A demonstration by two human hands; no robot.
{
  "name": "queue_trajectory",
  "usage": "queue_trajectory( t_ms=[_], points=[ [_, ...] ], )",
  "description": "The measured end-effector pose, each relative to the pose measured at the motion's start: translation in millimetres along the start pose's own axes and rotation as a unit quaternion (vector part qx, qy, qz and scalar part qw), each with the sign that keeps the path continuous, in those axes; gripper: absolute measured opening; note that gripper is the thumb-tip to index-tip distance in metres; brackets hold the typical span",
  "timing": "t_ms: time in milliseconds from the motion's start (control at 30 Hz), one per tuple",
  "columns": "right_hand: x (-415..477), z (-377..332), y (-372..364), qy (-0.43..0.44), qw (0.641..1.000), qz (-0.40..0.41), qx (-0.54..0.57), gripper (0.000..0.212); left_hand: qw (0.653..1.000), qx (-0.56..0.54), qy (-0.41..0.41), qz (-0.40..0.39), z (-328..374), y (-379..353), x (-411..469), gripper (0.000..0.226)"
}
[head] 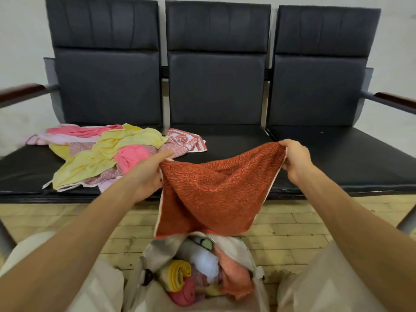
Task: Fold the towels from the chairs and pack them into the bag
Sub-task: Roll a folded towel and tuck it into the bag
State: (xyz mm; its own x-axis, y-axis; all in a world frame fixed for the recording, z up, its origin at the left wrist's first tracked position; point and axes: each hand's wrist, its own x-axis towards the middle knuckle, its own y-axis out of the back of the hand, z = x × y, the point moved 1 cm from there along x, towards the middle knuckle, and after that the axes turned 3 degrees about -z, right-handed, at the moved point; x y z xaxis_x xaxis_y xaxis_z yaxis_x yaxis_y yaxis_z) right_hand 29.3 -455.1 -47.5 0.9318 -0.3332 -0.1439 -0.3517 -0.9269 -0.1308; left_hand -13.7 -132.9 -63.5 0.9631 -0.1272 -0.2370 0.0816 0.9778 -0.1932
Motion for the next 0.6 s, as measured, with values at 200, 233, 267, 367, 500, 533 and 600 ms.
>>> queue_trajectory(
  t_ms=[200, 233, 267, 367, 500, 533, 600],
  points=[
    [-16.2, 2.2, -28.4, 0.022, 0.993, -0.111, -0.028, 0.012, 0.989, -0.004, -0.054, 0.136, -2.8, -7.3, 12.3, 0.005],
    [-16.9, 0.6, -30.2, 0.037, 0.992, -0.115, -0.036, 0.008, 0.989, -0.019, -0.066, 0.133, 0.3, -5.7, 11.0, 0.008],
    [-18.2, -1.4, -31.3, 0.052, 0.99, -0.12, -0.044, 0.005, 0.988, -0.04, -0.076, 0.125, 3.5, -2.2, 9.2, 0.011],
    [-19.5, -6.3, -29.5, 0.098, 0.986, -0.116, -0.075, 0.007, 0.992, -0.061, -0.061, 0.089, 9.0, 11.6, 1.9, 0.013],
    [-14.4, -5.4, -17.9, 0.134, 0.987, -0.047, -0.08, 0.011, 0.999, 0.008, -0.005, 0.047, 2.0, 21.5, -7.2, 0.011],
    [-12.3, -3.9, -14.7, 0.131, 0.988, -0.036, -0.078, 0.009, 0.998, 0.052, 0.005, 0.039, 2.0, 26.0, -9.8, 0.012],
    [-7.7, -1.0, -8.0, 0.116, 0.991, -0.025, -0.065, 0.012, 0.985, 0.169, 0.016, 0.033, 5.7, 37.0, -13.5, 0.015]
  ],
)
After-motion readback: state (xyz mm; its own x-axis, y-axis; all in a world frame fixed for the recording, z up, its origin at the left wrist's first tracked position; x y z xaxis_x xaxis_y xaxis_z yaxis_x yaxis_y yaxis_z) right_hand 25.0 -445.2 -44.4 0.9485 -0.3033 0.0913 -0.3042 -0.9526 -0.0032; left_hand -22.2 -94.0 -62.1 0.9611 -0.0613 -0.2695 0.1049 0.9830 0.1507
